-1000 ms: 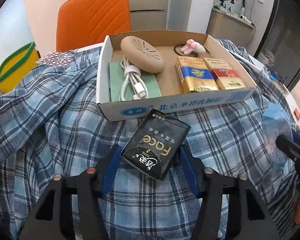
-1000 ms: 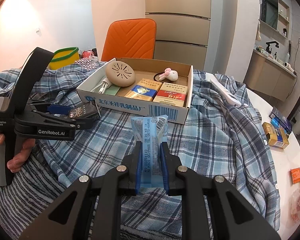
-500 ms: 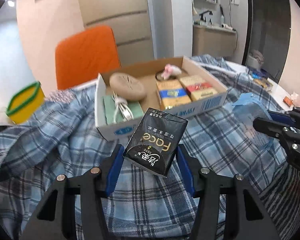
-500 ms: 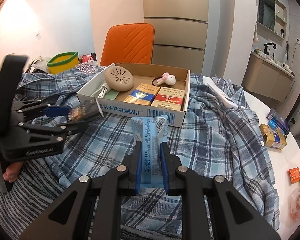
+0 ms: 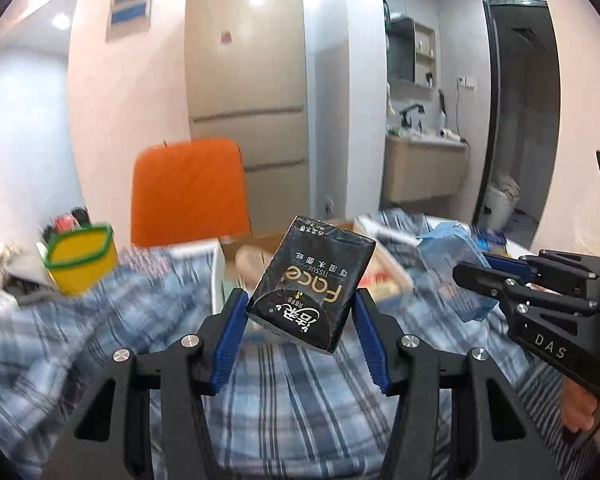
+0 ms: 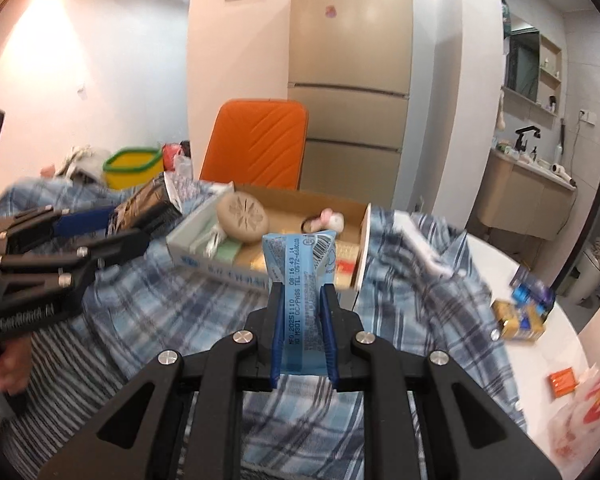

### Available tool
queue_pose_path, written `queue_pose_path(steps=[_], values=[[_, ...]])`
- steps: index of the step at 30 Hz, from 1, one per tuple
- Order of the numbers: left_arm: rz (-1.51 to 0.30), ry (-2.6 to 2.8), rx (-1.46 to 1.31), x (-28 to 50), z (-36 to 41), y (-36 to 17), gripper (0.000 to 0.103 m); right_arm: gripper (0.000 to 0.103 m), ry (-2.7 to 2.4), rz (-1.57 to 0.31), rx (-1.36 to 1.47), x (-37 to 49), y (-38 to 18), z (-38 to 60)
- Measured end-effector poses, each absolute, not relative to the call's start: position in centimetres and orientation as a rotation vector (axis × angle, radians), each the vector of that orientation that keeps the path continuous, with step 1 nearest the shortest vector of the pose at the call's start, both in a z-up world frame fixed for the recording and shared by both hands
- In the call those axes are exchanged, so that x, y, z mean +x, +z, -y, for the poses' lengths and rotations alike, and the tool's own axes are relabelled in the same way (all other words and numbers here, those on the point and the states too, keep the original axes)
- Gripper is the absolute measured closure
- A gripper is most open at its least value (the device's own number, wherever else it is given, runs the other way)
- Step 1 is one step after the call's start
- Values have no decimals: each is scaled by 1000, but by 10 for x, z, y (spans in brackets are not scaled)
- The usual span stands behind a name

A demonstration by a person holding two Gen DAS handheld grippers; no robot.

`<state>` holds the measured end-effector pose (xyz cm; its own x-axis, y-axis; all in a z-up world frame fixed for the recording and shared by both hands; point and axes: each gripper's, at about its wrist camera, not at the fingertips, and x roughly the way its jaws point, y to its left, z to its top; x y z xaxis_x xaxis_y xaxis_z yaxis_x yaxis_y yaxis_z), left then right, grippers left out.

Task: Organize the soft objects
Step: 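Carry the black pack and blue packet over the box with both tools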

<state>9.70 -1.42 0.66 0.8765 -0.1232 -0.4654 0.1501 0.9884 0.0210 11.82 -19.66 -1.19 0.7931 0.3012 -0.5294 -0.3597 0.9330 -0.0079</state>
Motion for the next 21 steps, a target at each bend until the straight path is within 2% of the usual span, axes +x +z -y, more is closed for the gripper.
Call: queue_pose_path(steps=[6, 10, 16, 21], values=[[-413, -141, 7, 119, 18, 57, 47, 87, 310, -459, -125, 141, 46, 190], [-377, -104, 11, 140, 21, 75, 47, 87, 281, -398, -135, 156, 64, 185], [-358, -82, 18, 178, 21, 88, 47, 87, 259, -407, -93, 194, 62, 184], [-398, -101, -2, 201, 22, 74, 47, 87, 248, -468, -66, 227, 41, 181]])
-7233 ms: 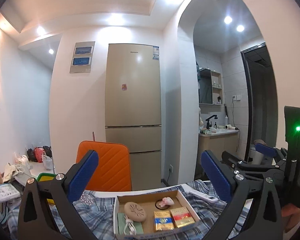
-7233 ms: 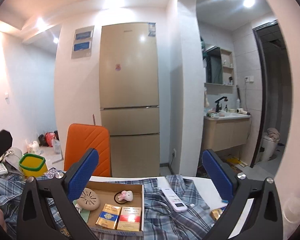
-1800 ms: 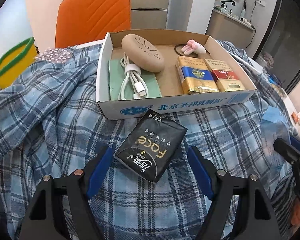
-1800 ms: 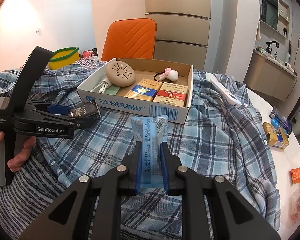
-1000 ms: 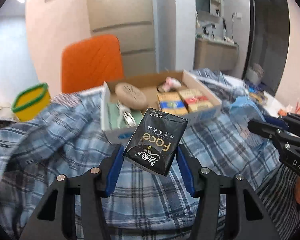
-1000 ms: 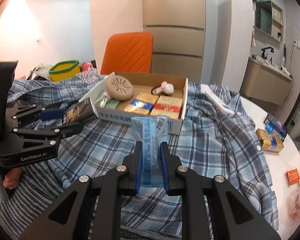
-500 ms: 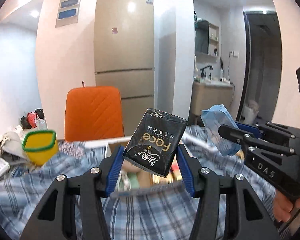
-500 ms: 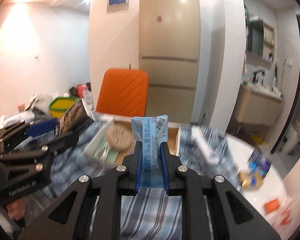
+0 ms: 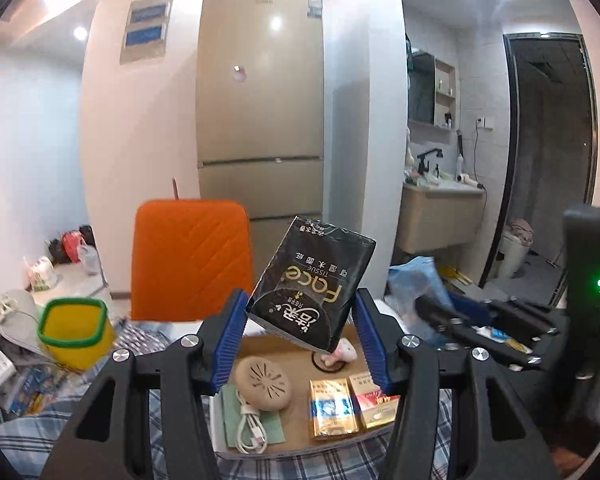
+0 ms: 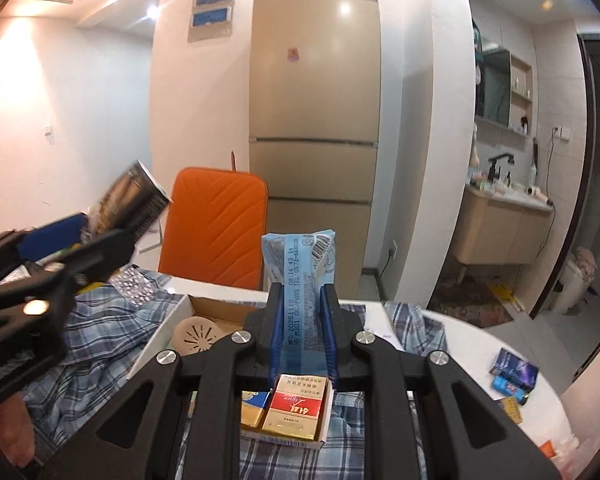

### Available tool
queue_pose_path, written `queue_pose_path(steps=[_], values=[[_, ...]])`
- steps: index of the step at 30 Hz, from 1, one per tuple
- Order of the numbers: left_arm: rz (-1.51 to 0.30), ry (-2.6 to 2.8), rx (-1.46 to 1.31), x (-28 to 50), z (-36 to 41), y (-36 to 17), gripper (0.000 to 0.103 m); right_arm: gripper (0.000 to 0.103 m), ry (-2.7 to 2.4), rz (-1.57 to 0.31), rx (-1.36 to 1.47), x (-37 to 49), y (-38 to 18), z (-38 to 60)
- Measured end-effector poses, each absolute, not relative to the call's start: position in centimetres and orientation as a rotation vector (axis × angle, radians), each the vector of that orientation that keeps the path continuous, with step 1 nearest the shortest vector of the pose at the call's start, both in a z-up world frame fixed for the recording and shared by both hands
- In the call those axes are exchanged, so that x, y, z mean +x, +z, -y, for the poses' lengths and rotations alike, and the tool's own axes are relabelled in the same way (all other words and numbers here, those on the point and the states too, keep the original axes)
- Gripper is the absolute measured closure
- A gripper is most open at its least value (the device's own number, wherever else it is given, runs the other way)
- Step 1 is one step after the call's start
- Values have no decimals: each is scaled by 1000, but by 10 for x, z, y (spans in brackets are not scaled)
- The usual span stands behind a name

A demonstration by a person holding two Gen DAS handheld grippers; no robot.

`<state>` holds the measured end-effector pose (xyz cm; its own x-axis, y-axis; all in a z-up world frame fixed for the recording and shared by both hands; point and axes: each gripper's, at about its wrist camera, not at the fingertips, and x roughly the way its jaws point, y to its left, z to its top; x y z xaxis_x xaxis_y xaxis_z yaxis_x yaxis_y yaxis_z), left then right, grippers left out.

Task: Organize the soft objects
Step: 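Carry the black pack and blue packet over the box with both tools, then release the black pack and blue packet into the box with both tools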

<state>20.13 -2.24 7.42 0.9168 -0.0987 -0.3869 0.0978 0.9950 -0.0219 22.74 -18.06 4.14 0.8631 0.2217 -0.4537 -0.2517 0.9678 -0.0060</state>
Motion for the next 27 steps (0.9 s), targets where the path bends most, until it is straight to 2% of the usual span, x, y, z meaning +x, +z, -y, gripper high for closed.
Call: queue_pose_path(steps=[12, 24, 25, 27], values=[[-504, -89, 36, 232, 13, 14, 47, 87, 280, -627, -86, 253, -33, 183], [-566, -107, 32, 239, 9, -11, 47, 87, 321, -705, -93, 257, -54, 171], [-572, -109, 37, 240, 11, -13, 47, 84, 319, -713, -95, 258, -56, 171], [-578, -118, 33, 241, 12, -17, 43, 72, 298, -727, -105, 258, -59, 171]])
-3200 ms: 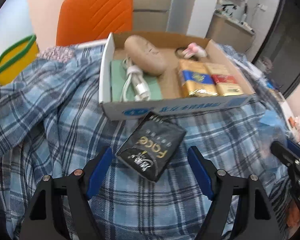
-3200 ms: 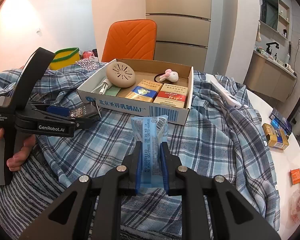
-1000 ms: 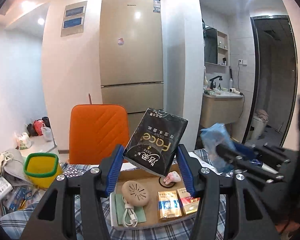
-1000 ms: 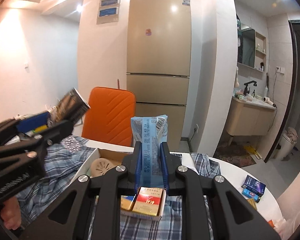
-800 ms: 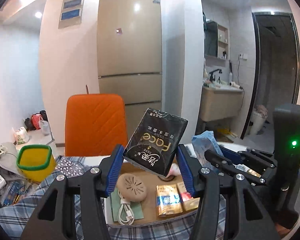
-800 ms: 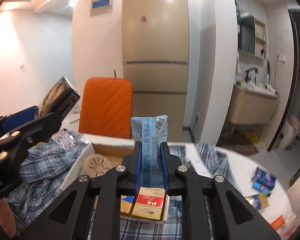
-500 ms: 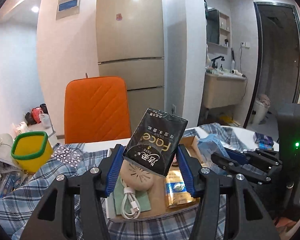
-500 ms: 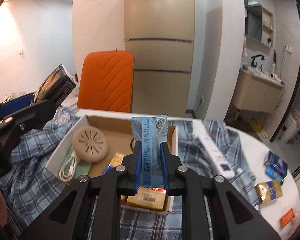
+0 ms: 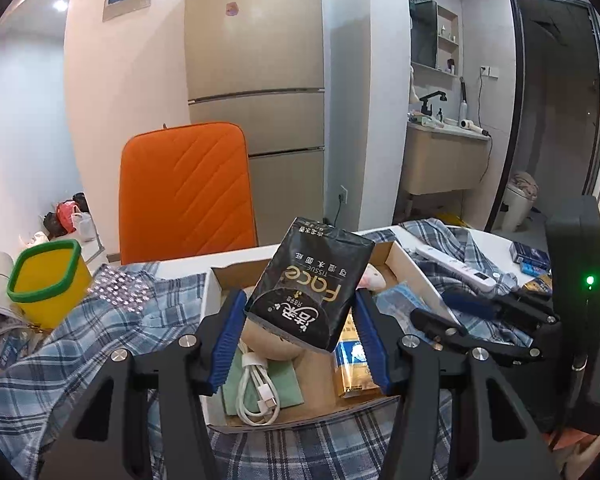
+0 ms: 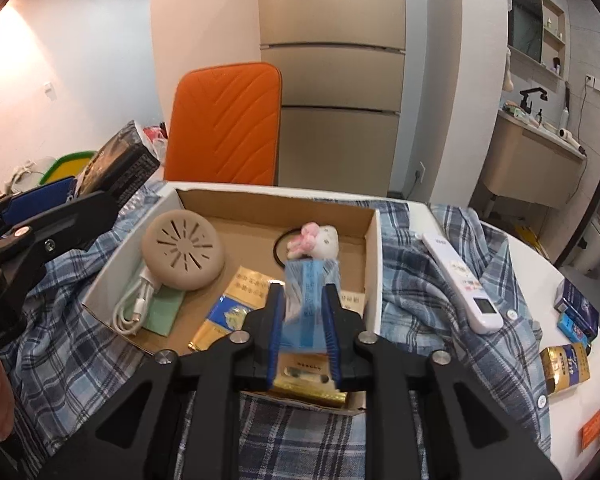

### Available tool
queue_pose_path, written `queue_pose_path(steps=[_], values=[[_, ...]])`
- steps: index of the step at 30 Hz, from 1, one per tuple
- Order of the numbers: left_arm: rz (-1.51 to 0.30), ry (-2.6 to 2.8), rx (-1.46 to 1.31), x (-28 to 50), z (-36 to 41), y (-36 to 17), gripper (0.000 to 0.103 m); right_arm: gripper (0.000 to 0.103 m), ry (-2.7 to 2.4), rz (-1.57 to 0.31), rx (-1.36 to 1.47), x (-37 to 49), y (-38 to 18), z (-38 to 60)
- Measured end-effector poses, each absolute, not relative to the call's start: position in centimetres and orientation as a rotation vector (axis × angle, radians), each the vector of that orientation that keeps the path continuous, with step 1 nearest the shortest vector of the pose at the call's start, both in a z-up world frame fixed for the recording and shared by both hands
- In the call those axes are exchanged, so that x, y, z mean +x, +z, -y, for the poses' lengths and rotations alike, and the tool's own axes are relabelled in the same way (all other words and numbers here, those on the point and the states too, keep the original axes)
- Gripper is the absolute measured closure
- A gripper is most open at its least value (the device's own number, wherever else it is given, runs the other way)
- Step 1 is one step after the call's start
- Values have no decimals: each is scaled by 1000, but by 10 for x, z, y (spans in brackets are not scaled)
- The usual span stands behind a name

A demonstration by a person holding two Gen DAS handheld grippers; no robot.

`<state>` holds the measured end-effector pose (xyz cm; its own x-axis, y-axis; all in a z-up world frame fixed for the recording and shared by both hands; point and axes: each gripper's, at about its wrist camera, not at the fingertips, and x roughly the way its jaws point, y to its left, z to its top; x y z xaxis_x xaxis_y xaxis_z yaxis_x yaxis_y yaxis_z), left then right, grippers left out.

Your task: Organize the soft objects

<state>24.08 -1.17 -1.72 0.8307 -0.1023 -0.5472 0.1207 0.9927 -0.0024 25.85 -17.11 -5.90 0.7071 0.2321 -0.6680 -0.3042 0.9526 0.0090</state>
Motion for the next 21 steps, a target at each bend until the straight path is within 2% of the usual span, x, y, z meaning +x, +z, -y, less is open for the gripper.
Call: queue_pose_path(steps=[1, 2, 3, 4, 12, 14, 16, 21], values=[[-581, -131, 20, 241, 11, -20, 36, 55, 289, -725, -110, 259, -60, 170], [-581, -133, 10, 241, 10, -22, 29, 46, 280, -711, -116, 258, -60, 171], [-577, -129, 5, 241, 10, -24, 16, 46, 271, -698, -120, 256, -60, 172], [-559, -122, -1, 239, 9, -24, 13, 46, 265, -696, -124, 256, -59, 173], [-499, -119, 14, 231, 10, -20, 13, 22, 258, -670, -110, 254, -53, 179], [-472, -115, 2, 226, 8, -17, 13, 8, 251, -652, -97, 252, -50, 182], [-450, -103, -7, 223, 5, -11, 13, 3, 230, -622, -90, 250, -46, 186], [-431, -83, -61, 207, 0, 9, 13, 2, 187, -565, -82, 244, -29, 196]])
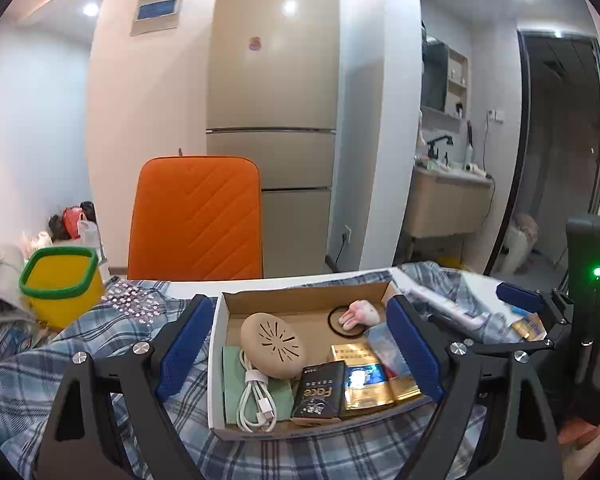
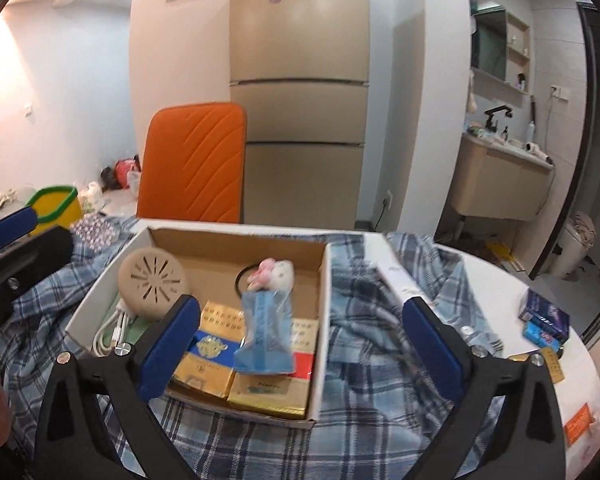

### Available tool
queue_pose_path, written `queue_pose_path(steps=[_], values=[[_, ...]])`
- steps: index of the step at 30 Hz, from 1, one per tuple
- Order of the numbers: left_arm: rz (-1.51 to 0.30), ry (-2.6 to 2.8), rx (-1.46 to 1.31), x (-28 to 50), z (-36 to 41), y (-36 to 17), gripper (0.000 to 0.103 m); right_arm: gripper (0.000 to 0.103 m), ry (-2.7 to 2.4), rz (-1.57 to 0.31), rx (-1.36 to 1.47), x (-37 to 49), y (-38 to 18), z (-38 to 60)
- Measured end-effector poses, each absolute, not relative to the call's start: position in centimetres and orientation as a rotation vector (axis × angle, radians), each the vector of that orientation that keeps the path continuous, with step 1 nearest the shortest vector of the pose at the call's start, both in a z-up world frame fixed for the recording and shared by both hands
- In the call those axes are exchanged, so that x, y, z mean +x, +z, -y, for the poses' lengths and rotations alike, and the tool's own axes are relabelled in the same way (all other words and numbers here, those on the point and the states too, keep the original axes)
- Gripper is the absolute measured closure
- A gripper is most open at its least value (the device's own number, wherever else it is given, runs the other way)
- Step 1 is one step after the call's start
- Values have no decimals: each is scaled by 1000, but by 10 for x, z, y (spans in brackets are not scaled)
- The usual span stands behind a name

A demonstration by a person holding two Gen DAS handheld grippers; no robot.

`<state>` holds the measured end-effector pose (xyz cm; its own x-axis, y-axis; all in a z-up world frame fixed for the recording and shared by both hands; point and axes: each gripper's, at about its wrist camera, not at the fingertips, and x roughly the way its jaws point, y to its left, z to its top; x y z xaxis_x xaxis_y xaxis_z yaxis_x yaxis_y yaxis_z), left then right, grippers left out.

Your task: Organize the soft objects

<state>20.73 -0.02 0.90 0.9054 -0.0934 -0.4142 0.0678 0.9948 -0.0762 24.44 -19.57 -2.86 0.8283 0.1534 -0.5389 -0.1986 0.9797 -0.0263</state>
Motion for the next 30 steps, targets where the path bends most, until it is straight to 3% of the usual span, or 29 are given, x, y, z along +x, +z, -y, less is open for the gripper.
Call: queue_pose_path(steps=[14, 18, 30], values=[[-214, -73, -62, 74, 2, 64, 13, 0, 165, -252, -35, 133, 55, 220], [-188, -41, -23, 49, 6, 58, 0, 0, 175, -202, -38, 101, 56, 219], [-131, -27, -4, 1, 5, 21, 0, 0, 137, -89, -56, 47, 29, 219]])
